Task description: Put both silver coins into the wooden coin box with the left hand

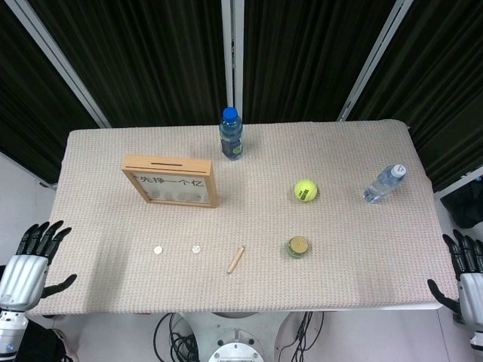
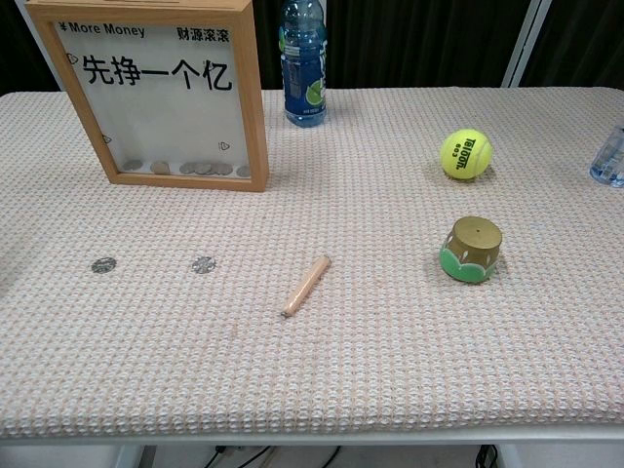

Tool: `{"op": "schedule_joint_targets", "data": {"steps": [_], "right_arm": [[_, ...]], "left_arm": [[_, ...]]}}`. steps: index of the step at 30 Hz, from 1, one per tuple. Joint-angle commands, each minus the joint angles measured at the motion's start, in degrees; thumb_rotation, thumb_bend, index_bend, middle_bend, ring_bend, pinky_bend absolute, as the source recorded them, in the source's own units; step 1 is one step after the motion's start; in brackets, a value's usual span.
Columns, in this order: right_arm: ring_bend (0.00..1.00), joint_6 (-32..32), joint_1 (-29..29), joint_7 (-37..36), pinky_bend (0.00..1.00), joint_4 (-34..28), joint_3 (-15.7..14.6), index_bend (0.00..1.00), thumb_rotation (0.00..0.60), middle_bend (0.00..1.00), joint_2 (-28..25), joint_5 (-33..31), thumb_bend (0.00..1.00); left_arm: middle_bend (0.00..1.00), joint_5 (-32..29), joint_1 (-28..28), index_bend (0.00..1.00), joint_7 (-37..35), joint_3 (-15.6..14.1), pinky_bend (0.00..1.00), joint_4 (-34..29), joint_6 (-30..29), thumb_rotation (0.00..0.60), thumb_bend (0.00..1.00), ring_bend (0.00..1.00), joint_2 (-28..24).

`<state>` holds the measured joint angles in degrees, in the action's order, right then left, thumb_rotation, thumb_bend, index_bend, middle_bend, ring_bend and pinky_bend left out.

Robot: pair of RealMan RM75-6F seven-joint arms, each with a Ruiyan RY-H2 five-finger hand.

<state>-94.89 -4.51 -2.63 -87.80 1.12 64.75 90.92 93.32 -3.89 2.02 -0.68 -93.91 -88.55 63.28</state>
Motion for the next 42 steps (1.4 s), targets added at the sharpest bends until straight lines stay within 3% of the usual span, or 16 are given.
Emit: {"op": "schedule_joint_targets", "data": {"steps": [1, 18, 25, 35, 42], "right_arm": [[0.00, -0.1, -0.1, -0.1, 0.00, 0.1, 0.0, 0.00, 0.600, 0.00, 0.0, 0.0, 0.18], [0.00, 0.3, 0.2, 0.0, 0.00, -1.0, 0.5, 0.00, 0.600, 0.00, -0.7, -0.1, 0.18], [0.00, 0.6, 0.5, 0.4, 0.00, -1.5, 0.6, 0.00, 0.600, 0.00, -1.0, -0.1, 0.18], [0.00, 0.4, 0.2, -0.3, 0.00, -2.1, 0.5, 0.00, 0.600, 0.00, -1.8, -0.2, 0.18], [0.00, 0.9, 0.1, -0.9, 0.00, -1.7, 0.6, 0.00, 0.600, 0.00, -2.1, -1.1, 0.18]], "left_arm": [[0.05, 0.1, 0.0, 0.12, 0.0, 0.0, 0.02, 0.1, 0.0, 0.600, 0.15, 0.00, 0.2], [0.05, 4.0, -0.9, 0.12, 0.4, -1.3, 0.03, -0.1, 0.5, 0.600, 0.14, 0.00, 2.4], [0.07, 6.2, -4.5, 0.12, 0.7, -2.4, 0.08, 3.1, 6.5, 0.600, 0.14, 0.00, 7.5], [0.07, 4.3, -10.1, 0.13, 1.1, -1.4, 0.05, 7.8, 15.3, 0.600, 0.14, 0.00, 15.1], [0.08, 2.8, -12.3, 0.22, -1.5, -0.4, 0.07, 12.7, 16.9, 0.600, 0.17, 0.00, 19.8]]}}
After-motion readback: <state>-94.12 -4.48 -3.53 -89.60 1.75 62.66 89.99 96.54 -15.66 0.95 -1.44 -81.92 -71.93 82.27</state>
